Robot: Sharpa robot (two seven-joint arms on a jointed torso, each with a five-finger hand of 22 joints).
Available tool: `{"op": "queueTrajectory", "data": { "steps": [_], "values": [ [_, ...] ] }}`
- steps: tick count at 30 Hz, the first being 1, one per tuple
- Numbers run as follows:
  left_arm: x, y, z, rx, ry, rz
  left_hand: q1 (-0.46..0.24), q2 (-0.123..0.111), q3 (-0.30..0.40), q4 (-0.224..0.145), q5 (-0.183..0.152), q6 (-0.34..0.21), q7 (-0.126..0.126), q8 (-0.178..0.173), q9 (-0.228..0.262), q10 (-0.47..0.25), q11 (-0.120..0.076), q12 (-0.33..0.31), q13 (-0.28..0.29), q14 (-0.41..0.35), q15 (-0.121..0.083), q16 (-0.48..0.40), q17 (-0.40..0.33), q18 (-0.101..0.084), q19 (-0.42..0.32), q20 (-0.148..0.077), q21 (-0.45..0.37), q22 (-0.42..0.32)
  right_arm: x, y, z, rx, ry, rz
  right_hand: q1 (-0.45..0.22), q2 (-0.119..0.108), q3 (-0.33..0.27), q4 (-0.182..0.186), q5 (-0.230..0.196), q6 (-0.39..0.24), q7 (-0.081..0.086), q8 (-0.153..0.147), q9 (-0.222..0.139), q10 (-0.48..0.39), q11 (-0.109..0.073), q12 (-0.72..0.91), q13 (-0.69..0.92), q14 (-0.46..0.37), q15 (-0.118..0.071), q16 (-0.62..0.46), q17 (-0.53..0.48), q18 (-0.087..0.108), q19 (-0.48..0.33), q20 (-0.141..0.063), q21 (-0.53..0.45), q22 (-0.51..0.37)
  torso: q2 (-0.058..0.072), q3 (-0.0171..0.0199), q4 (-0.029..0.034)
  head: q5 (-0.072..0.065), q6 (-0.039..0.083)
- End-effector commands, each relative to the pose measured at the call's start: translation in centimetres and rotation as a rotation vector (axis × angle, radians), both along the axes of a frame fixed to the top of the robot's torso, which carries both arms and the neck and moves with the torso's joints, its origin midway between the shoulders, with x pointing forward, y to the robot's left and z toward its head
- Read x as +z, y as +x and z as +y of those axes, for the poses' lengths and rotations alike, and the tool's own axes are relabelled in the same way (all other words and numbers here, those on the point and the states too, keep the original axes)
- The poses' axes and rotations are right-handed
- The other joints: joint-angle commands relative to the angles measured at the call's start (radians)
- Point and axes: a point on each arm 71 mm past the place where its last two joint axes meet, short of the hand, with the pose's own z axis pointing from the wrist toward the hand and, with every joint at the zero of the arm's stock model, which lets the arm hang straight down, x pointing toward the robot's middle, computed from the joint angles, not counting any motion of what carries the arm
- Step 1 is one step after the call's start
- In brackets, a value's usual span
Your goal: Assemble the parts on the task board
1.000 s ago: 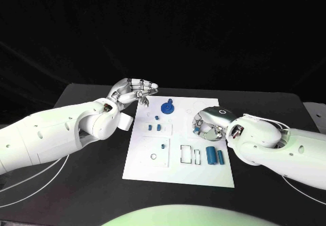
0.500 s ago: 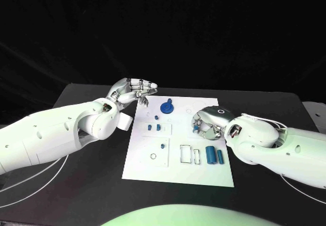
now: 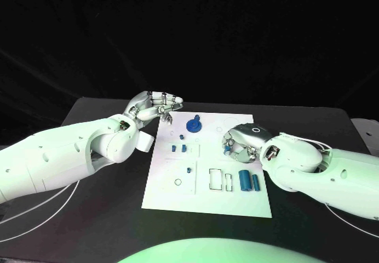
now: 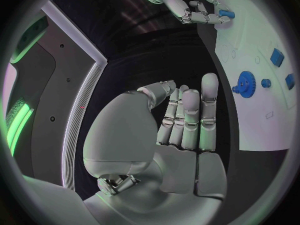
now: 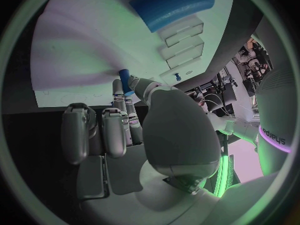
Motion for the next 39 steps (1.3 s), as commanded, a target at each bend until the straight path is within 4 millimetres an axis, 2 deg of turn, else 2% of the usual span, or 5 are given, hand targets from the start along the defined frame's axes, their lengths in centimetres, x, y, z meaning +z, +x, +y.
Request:
{"op": "queueTrajectory", "data": {
  "steps": [1, 22, 26, 35, 39],
  "values": [
    [0.1, -0.1, -0.2, -0.018, -0.006, -0.004, -0.003, 0.01, -0.003, -0.003, 0.003, -0.004, 0.003, 0.003, 0.002, -0.006, -0.001, 0.006, -0.001, -0.008, 0.001, -0.001, -0.001, 0.016, -0.005, 0.002, -0.006, -0.001, -0.1, -0.2, 0.1, 0.002, 0.003, -0.014, 0.009, 0.006, 0.003, -0.006, -0.002, 0.009, 0.0, 0.005, 0.002, 0.006, -0.001, 0.004, 0.003, 0.056, -0.007, 0.003, 0.016, -0.013, 0.026, -0.006, 0.004, 0.148, 0.0, 0.0005, -0.0002, 0.0, 0.0],
    [0.0, 0.1, -0.3, -0.019, -0.007, -0.004, -0.003, 0.01, -0.003, -0.003, 0.003, -0.005, 0.003, 0.003, 0.002, -0.006, -0.001, 0.007, -0.001, -0.008, 0.001, 0.0, 0.001, 0.016, -0.005, 0.003, -0.007, -0.001, 4.2, -2.7, 0.8, 0.044, 0.197, -0.097, 0.007, 0.006, 0.007, -0.021, 0.025, 0.021, -0.004, 0.016, 0.013, 0.026, -0.007, 0.001, 0.006, 0.057, -0.012, 0.005, 0.019, -0.017, 0.033, -0.011, 0.022, 0.16, 0.001, 0.0014, -0.0016, -0.003, 0.003],
    [0.0, 0.1, -0.3, -0.021, -0.007, -0.004, -0.003, 0.01, -0.003, -0.003, 0.003, -0.005, 0.003, 0.003, 0.002, -0.006, -0.001, 0.007, -0.001, -0.008, 0.001, 0.0, 0.001, 0.016, -0.005, 0.003, -0.007, -0.001, 4.3, -3.9, 2.9, 0.102, 0.242, -0.069, 0.007, 0.006, 0.007, -0.022, 0.027, 0.021, -0.004, 0.016, 0.013, 0.027, -0.007, 0.0, 0.006, 0.057, -0.012, 0.006, 0.019, -0.017, 0.032, -0.011, 0.021, 0.159, 0.001, 0.0025, -0.003, -0.002, 0.003],
    [-0.1, 0.3, -0.7, -0.027, -0.009, -0.003, -0.005, 0.01, -0.004, -0.002, 0.003, -0.006, 0.004, 0.004, 0.002, -0.008, 0.0, 0.008, -0.001, -0.008, 0.001, 0.001, 0.0, 0.016, -0.005, 0.003, -0.007, -0.002, 2.7, -6.6, 8.8, 0.228, 0.318, 0.029, 0.007, 0.006, 0.008, -0.023, 0.03, 0.021, -0.003, 0.016, 0.013, 0.027, -0.006, -0.001, 0.006, 0.056, -0.012, 0.003, 0.015, -0.016, 0.03, -0.011, 0.016, 0.156, 0.0, -0.0003, 0.0013, 0.005, 0.005],
    [-0.1, 0.3, -0.9, -0.033, -0.011, -0.002, -0.005, 0.01, -0.004, -0.002, 0.003, -0.006, 0.004, 0.004, 0.002, -0.008, 0.0, 0.008, -0.001, -0.008, 0.001, 0.001, 0.0, 0.016, -0.005, 0.003, -0.007, -0.002, 1.6, -7.2, 10.4, 0.256, 0.324, 0.062, 0.007, 0.007, 0.008, -0.024, 0.031, 0.02, -0.003, 0.016, 0.014, 0.027, -0.006, -0.001, 0.006, 0.056, -0.012, 0.003, 0.014, -0.015, 0.03, -0.012, 0.015, 0.156, 0.001, 0.0, -0.0002, 0.016, 0.004]
  ]
}}
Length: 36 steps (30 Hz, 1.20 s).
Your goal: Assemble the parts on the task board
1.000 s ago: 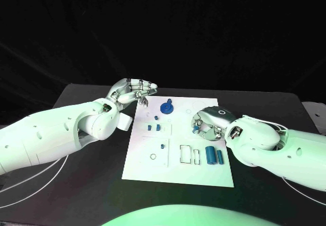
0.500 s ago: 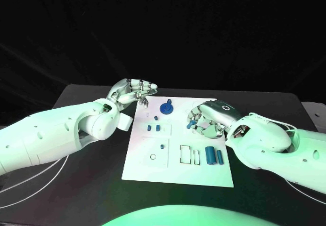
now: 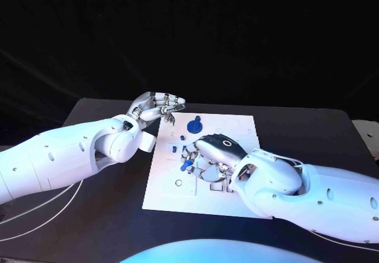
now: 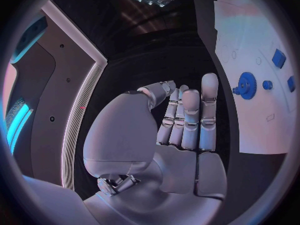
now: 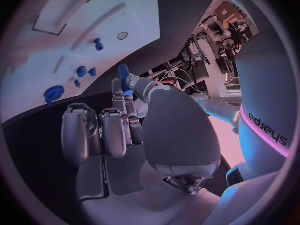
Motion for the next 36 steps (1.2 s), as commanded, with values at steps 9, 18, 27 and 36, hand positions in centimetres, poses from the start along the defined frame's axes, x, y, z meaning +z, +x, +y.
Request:
{"op": "queueTrajectory", "data": {
  "steps": [9, 18, 27, 36],
  "values": [
    [0.1, -0.1, -0.5, -0.03, -0.01, -0.003, -0.001, 0.006, -0.004, -0.002, 0.003, -0.006, 0.004, 0.004, 0.002, -0.008, 0.0, 0.004, -0.002, -0.008, 0.001, 0.001, 0.0, 0.016, -0.005, 0.003, -0.004, -0.001, -2.9, -0.1, 1.5, 0.033, -0.036, 0.052, 0.003, 0.003, -0.002, -0.007, 0.005, 0.007, 0.0, 0.002, -0.001, 0.013, -0.008, -0.004, -0.001, 0.053, -0.008, 0.003, 0.015, -0.015, 0.026, -0.008, -0.001, 0.156, 0.002, -0.0006, 0.0007, 0.021, -0.009],
    [0.1, -0.1, -0.4, -0.029, -0.009, -0.003, -0.001, 0.006, -0.004, -0.002, 0.003, -0.007, 0.004, 0.004, 0.002, -0.009, 0.0, 0.004, -0.002, -0.009, 0.002, 0.001, -0.002, 0.016, -0.005, 0.003, -0.004, -0.001, -4.4, 0.3, 1.4, 0.006, -0.083, 0.071, 0.002, 0.003, -0.001, -0.007, 0.007, 0.006, 0.001, 0.002, -0.001, 0.013, -0.008, -0.005, -0.001, 0.053, -0.008, 0.003, 0.015, -0.015, 0.026, -0.008, -0.003, 0.155, 0.002, 0.0001, 0.0001, 0.022, -0.012],
    [0.1, -0.1, -0.4, -0.028, -0.008, -0.003, -0.001, 0.006, -0.004, -0.002, 0.003, -0.007, 0.004, 0.004, 0.002, -0.009, 0.0, 0.004, -0.002, -0.009, 0.002, 0.001, -0.002, 0.016, -0.005, 0.003, -0.004, -0.001, -4.9, 0.5, 1.3, 0.007, -0.123, 0.069, 0.002, 0.003, -0.001, -0.007, 0.007, 0.006, 0.001, 0.002, -0.001, 0.013, -0.008, -0.005, -0.001, 0.053, -0.008, 0.003, 0.015, -0.015, 0.026, -0.008, -0.003, 0.155, 0.001, 0.0, 0.0002, 0.022, -0.016],
    [0.1, -0.1, -0.3, -0.026, -0.007, -0.003, -0.001, 0.006, -0.004, -0.002, 0.003, -0.007, 0.004, 0.004, 0.002, -0.009, 0.0, 0.004, -0.002, -0.009, 0.002, 0.001, -0.002, 0.016, -0.005, 0.003, -0.004, -0.001, -5.2, 0.5, 1.5, 0.013, -0.157, 0.058, 0.001, 0.003, -0.002, -0.008, 0.007, 0.006, 0.001, 0.002, 0.0, 0.013, -0.007, -0.006, -0.001, 0.052, -0.008, 0.003, 0.014, -0.015, 0.026, -0.008, -0.001, 0.156, 0.001, -0.0004, -0.0001, 0.023, -0.017]
  ]
}}
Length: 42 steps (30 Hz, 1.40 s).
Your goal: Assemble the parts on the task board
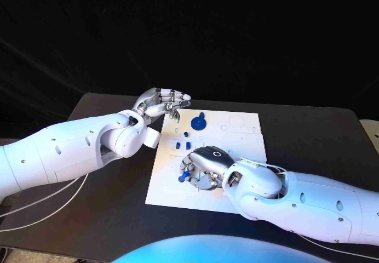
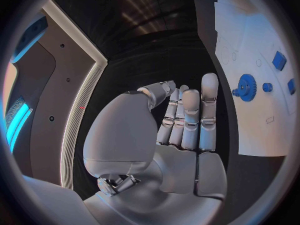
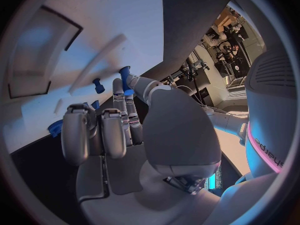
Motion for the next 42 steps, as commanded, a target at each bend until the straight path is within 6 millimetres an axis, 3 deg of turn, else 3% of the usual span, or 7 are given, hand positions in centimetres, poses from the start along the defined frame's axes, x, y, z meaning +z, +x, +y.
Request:
{"op": "queueTrajectory", "data": {
  "steps": [1, 11, 18, 31, 33, 40, 42],
  "values": [
    [0.1, -0.1, -0.2, -0.018, -0.005, -0.006, -0.001, 0.007, -0.004, -0.002, 0.003, -0.003, 0.0, 0.004, 0.001, -0.009, 0.0, 0.004, -0.001, -0.006, -0.002, 0.001, -0.002, 0.016, -0.005, 0.003, -0.004, -0.001, -0.4, -0.1, 0.1, 0.013, -0.052, -0.012, 0.002, 0.007, -0.001, -0.006, 0.004, 0.004, 0.003, 0.002, 0.001, 0.002, -0.002, -0.004, 0.002, 0.052, -0.008, 0.003, 0.013, -0.015, 0.026, -0.008, -0.001, 0.156, 0.0, -0.0005, -0.0003, 0.0, 0.0],
    [0.1, -0.1, -0.2, -0.019, -0.005, -0.005, -0.001, 0.007, -0.004, -0.002, 0.003, -0.003, 0.0, 0.004, 0.001, -0.009, 0.0, 0.004, -0.001, -0.006, -0.002, 0.001, -0.002, 0.016, -0.005, 0.003, -0.004, -0.001, -0.4, -0.7, 1.1, 0.039, -0.057, -0.025, -0.008, 0.002, -0.004, -0.005, 0.001, -0.006, 0.006, -0.004, 0.0, -0.003, 0.001, -0.01, 0.001, 0.052, -0.005, 0.002, 0.011, -0.015, 0.025, -0.007, -0.004, 0.155, -0.001, -0.0011, 0.0003, -0.001, 0.0],
    [0.1, -0.1, -0.2, -0.02, -0.004, -0.003, -0.001, 0.007, -0.004, -0.002, 0.003, -0.003, 0.0, 0.004, 0.001, -0.009, 0.0, 0.004, -0.001, -0.006, -0.002, 0.001, -0.002, 0.016, -0.005, 0.003, -0.004, -0.001, -0.4, -0.7, 1.2, 0.03, -0.046, -0.033, -0.041, -0.023, -0.002, 0.003, -0.002, -0.084, 0.026, -0.056, -0.018, -0.008, 0.014, -0.021, 0.003, 0.052, 0.006, 0.004, 0.012, -0.016, 0.026, 0.002, -0.002, 0.158, 0.0, -0.0006, 0.0004, -0.001, 0.001],
    [0.1, -0.1, -0.2, -0.019, -0.003, -0.002, -0.001, 0.007, -0.004, -0.002, 0.003, -0.003, 0.0, 0.004, 0.001, -0.009, 0.0, 0.004, -0.001, -0.006, -0.002, 0.001, -0.002, 0.016, -0.005, 0.003, -0.004, -0.001, 0.0, -0.9, 0.9, 0.009, -0.002, -0.043, -0.065, -0.054, -0.004, 0.013, -0.006, -0.19, 0.026, -0.129, -0.046, -0.013, 0.009, -0.032, 0.008, 0.051, 0.003, 0.005, 0.008, -0.014, 0.024, 0.003, -0.009, 0.158, -0.001, 0.0007, -0.0001, -0.001, 0.001],
    [0.1, -0.1, -0.2, -0.019, -0.003, -0.002, -0.001, 0.007, -0.004, -0.002, 0.003, -0.003, 0.0, 0.004, 0.001, -0.009, 0.0, 0.004, -0.001, -0.006, -0.002, 0.001, -0.002, 0.016, -0.005, 0.003, -0.004, -0.001, 0.2, -1.0, 0.7, 0.001, 0.019, -0.049, -0.068, -0.06, -0.008, 0.017, -0.001, -0.239, 0.012, -0.157, -0.058, -0.014, 0.001, -0.035, 0.01, 0.051, -0.004, 0.004, 0.006, -0.014, 0.025, -0.002, -0.009, 0.158, 0.0, 0.0008, 0.0002, -0.001, 0.001],
    [0.1, -0.1, -0.1, -0.016, -0.001, -0.002, -0.002, 0.008, -0.005, -0.001, 0.003, -0.005, 0.0, 0.005, 0.002, -0.012, 0.0, 0.007, -0.002, -0.008, -0.001, 0.002, -0.003, 0.016, -0.004, 0.004, -0.005, -0.002, 1.6, -1.3, -1.5, -0.048, 0.102, -0.076, -0.067, -0.06, -0.012, 0.019, 0.007, -0.209, 0.023, -0.143, -0.052, -0.003, 0.003, -0.029, 0.016, 0.051, -0.004, 0.004, 0.004, -0.015, 0.026, -0.004, -0.008, 0.16, -0.002, -0.0001, -0.0016, -0.007, 0.003],
    [0.1, -0.1, 0.0, -0.015, -0.001, -0.002, -0.002, 0.008, -0.005, -0.001, 0.003, -0.005, 0.0, 0.005, 0.002, -0.012, 0.0, 0.007, -0.002, -0.008, -0.001, 0.002, -0.003, 0.016, -0.004, 0.004, -0.005, -0.002, 2.1, -1.0, -2.6, -0.073, 0.124, -0.067, -0.062, -0.057, -0.014, 0.018, 0.013, -0.16, 0.024, -0.116, -0.043, 0.013, 0.009, -0.018, 0.024, 0.052, 0.002, 0.005, 0.006, -0.016, 0.028, -0.002, -0.003, 0.163, -0.002, -0.0006, -0.0023, -0.01, 0.006]
  ]
}}
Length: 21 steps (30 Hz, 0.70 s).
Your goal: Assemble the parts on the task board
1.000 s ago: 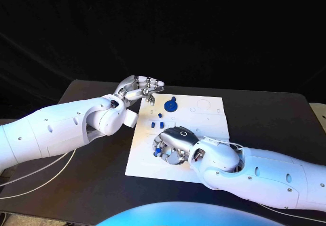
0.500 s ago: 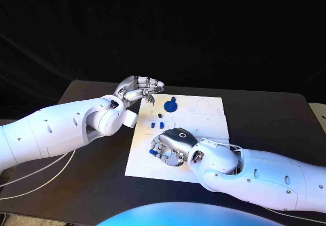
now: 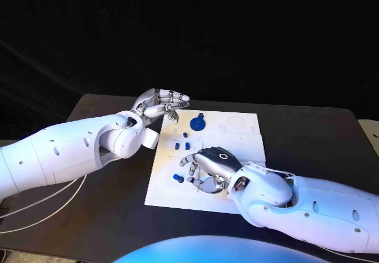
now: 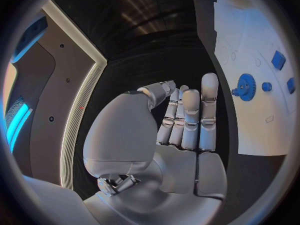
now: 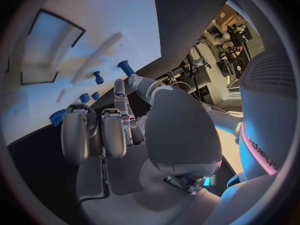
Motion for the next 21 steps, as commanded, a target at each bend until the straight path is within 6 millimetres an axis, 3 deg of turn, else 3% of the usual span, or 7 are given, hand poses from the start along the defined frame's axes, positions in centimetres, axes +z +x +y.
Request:
{"op": "queueTrajectory", "data": {
  "steps": [1, 3, 7, 8, 10, 14, 21],
  "values": [
    [0.1, -0.1, -0.1, -0.015, -0.005, -0.005, -0.002, 0.008, -0.005, -0.001, 0.003, -0.005, 0.0, 0.005, 0.001, -0.005, 0.0, 0.007, -0.001, -0.008, -0.001, 0.002, -0.001, 0.016, -0.004, 0.004, -0.005, -0.001, 1.2, 0.3, -1.4, -0.044, 0.085, -0.009, 0.007, -0.001, -0.005, 0.0, 0.005, 0.059, 0.008, 0.035, 0.012, 0.03, 0.005, 0.021, 0.013, 0.052, 0.003, 0.006, 0.007, -0.017, 0.03, 0.0, 0.004, 0.164, -0.001, -0.0008, -0.0017, -0.006, 0.004],
    [0.1, -0.1, 0.0, -0.013, -0.004, -0.005, -0.002, 0.008, -0.005, -0.001, 0.003, -0.005, 0.0, 0.005, 0.001, -0.005, 0.0, 0.007, -0.001, -0.008, -0.001, 0.002, -0.001, 0.016, -0.004, 0.004, -0.005, -0.001, 1.4, 0.6, -2.2, -0.05, 0.084, 0.02, 0.014, 0.001, -0.009, -0.006, 0.006, 0.076, 0.005, 0.043, 0.014, 0.061, -0.001, 0.046, 0.03, 0.053, 0.0, 0.009, 0.01, -0.017, 0.032, -0.001, 0.009, 0.167, -0.001, -0.0008, -0.0037, -0.006, 0.005],
    [0.1, 0.0, 0.0, -0.011, -0.003, -0.005, -0.002, 0.008, -0.005, -0.001, 0.003, -0.005, 0.0, 0.005, 0.001, -0.005, 0.0, 0.007, -0.001, -0.008, -0.001, 0.002, -0.001, 0.016, -0.004, 0.004, -0.005, -0.001, 1.4, 1.1, -2.9, -0.047, 0.064, 0.076, 0.011, 0.002, -0.043, -0.009, 0.023, 0.063, -0.019, 0.024, 0.001, 0.132, -0.029, 0.216, 0.179, 0.056, -0.024, 0.018, 0.022, -0.023, 0.041, -0.02, 0.035, 0.181, -0.002, 0.0014, -0.0044, -0.003, 0.007],
    [0.1, 0.0, 0.0, -0.012, -0.004, -0.005, -0.002, 0.008, -0.005, -0.001, 0.003, -0.005, 0.0, 0.005, 0.001, -0.005, 0.0, 0.007, -0.001, -0.008, -0.001, 0.002, -0.001, 0.016, -0.004, 0.004, -0.005, -0.001, 1.5, 1.1, -2.9, -0.044, 0.061, 0.084, 0.005, 0.022, -0.055, 0.004, 0.034, 0.075, -0.024, 0.016, -0.01, -0.041, -0.023, 0.397, 0.409, 0.056, -0.026, 0.019, 0.02, -0.022, 0.042, -0.041, 0.035, 0.185, -0.003, 0.0024, -0.0037, -0.003, 0.007],
    [0.0, 0.0, -0.1, -0.014, -0.004, -0.005, -0.002, 0.008, -0.005, -0.001, 0.003, -0.005, 0.0, 0.006, 0.001, -0.005, 0.0, 0.007, -0.001, -0.009, -0.001, 0.002, -0.003, 0.016, -0.004, 0.004, -0.006, -0.001, 1.5, 1.0, -2.7, -0.034, 0.056, 0.096, 0.015, 0.02, -0.051, -0.002, 0.033, 0.06, -0.023, 0.004, -0.016, 0.004, -0.033, 0.511, 0.509, 0.058, -0.027, 0.022, 0.023, -0.028, 0.05, -0.028, 0.058, 0.196, -0.004, 0.004, -0.0042, -0.003, 0.007],
    [0.0, 0.1, -0.3, -0.017, -0.005, -0.004, -0.002, 0.008, -0.005, -0.002, 0.003, -0.005, 0.0, 0.006, 0.001, -0.006, 0.0, 0.007, -0.001, -0.009, -0.001, 0.003, -0.002, 0.016, -0.004, 0.004, -0.006, -0.001, 1.5, 0.9, -2.1, -0.013, 0.051, 0.11, 0.017, 0.019, -0.044, -0.002, 0.035, 0.059, -0.024, -0.002, -0.022, 0.029, -0.034, 0.692, 0.686, 0.059, -0.028, 0.026, 0.025, -0.031, 0.055, -0.027, 0.07, 0.203, -0.006, 0.0065, -0.0045, 0.0, 0.006],
    [-0.1, 0.1, -0.4, -0.021, -0.006, -0.003, -0.002, 0.008, -0.005, -0.002, 0.003, -0.005, 0.0, 0.006, 0.001, -0.006, 0.0, 0.007, -0.001, -0.009, -0.001, 0.003, -0.002, 0.016, -0.004, 0.004, -0.006, -0.001, 1.0, 1.1, -0.5, -0.002, 0.045, 0.119, 0.003, 0.008, -0.061, 0.004, 0.024, 0.066, -0.009, -0.006, -0.027, 0.088, -0.019, 0.945, 0.921, 0.064, -0.016, 0.041, 0.045, -0.035, 0.062, -0.017, 0.09, 0.214, -0.005, 0.0047, -0.004, 0.002, 0.007]
  ]
}}
